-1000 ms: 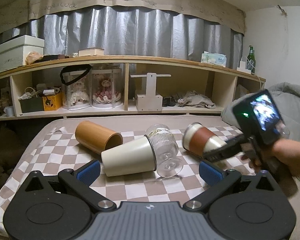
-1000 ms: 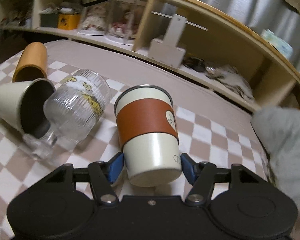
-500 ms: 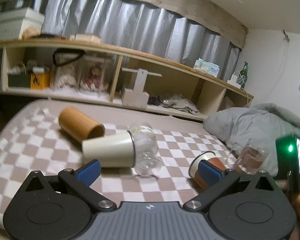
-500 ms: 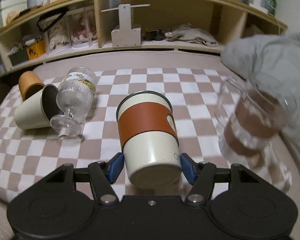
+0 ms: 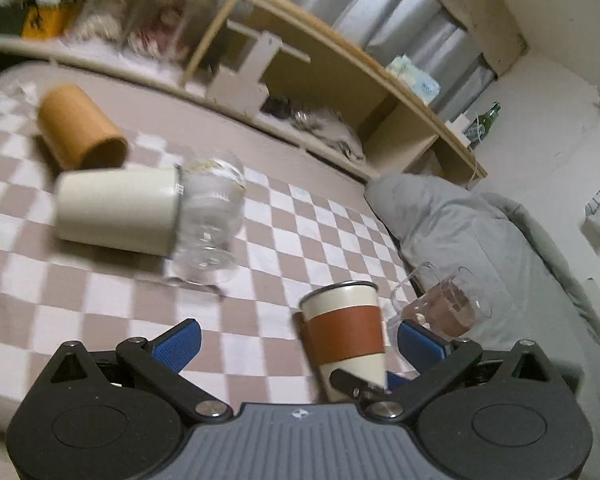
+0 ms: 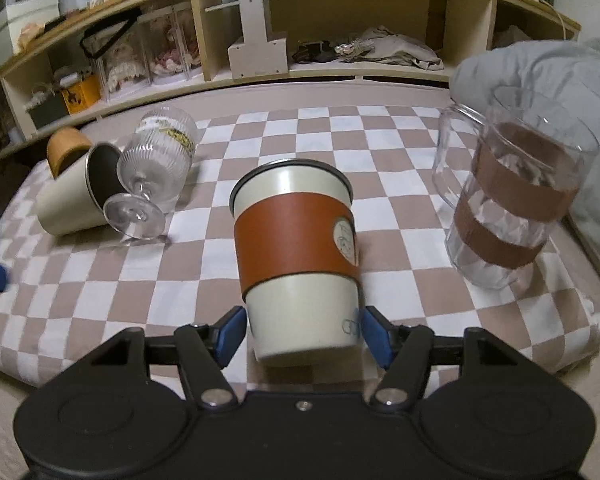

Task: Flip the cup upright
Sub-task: 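Lift the cup with the right tool and rotate it upright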

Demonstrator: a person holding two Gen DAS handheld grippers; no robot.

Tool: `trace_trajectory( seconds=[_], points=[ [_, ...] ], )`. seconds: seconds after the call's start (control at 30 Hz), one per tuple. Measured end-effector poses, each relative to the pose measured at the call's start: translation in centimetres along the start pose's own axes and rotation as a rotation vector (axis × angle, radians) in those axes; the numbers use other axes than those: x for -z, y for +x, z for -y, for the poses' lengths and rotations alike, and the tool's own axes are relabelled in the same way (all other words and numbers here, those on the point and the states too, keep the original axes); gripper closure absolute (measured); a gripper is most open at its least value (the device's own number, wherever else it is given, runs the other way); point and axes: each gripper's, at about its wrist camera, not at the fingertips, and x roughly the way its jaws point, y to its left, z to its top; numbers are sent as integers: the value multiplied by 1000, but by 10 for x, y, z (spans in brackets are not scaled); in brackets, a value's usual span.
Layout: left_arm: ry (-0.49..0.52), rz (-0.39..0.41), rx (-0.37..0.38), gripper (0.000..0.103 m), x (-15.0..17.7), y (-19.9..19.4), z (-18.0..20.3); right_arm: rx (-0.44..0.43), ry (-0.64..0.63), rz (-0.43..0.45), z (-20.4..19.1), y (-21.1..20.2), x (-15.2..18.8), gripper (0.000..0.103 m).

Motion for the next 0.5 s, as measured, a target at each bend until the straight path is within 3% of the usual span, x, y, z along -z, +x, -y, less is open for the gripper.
trace_trajectory(
  seconds=[0.2,0.5],
  points=[
    [-105,-117,44,1,-21,60,8,-69,62,40,22,-14,5,37],
    [-86,-246,-3,1,-24,131,31,-193,116,69,42,-20,7,53]
  ],
)
